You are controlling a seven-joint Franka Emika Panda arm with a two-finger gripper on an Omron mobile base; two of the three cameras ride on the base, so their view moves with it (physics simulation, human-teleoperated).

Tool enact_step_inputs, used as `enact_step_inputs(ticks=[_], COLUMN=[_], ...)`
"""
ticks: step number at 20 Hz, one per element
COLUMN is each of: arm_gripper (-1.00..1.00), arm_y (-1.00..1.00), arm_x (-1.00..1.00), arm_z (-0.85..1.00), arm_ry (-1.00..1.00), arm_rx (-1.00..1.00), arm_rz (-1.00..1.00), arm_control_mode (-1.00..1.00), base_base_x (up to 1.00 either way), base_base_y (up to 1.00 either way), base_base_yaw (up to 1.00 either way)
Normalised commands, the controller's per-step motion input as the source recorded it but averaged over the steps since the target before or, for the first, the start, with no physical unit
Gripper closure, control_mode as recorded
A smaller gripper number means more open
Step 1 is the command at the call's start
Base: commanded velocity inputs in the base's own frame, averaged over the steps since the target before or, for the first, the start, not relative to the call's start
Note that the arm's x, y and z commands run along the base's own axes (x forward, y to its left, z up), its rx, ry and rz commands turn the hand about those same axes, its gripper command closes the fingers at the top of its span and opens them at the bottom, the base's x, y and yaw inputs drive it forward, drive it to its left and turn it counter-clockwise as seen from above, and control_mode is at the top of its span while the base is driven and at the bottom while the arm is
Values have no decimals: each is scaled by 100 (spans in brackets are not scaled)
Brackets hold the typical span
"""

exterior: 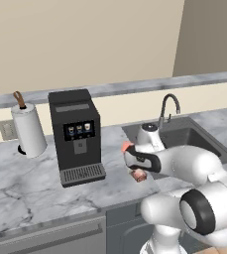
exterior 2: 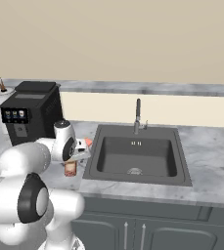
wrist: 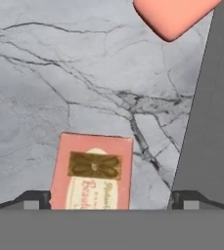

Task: Locate and retrieve the bar soap and bar soap from the cabinet. Place them next to the sink.

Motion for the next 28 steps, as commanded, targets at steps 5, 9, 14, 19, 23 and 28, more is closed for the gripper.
enact_step_inputs(ticks=[5,9,14,19,23,28], arm_gripper=[-100,-100,-100,-100,-100,-100], arm_y=[-4,-26,-24,-7,0,-1], arm_x=[-40,-66,-86,-79,-71,-69], arm_z=[58,62,45,13,33,35], arm_ry=[0,0,-5,-18,-29,-30], arm_rx=[0,7,4,2,6,9], arm_rz=[-5,-7,-6,-10,-5,-3], arm_control_mode=[-100,-100,-100,-100,-100,-100], base_base_x=[0,0,0,0,0,0], base_base_y=[0,0,0,0,0,0], base_base_yaw=[0,0,0,0,0,0])
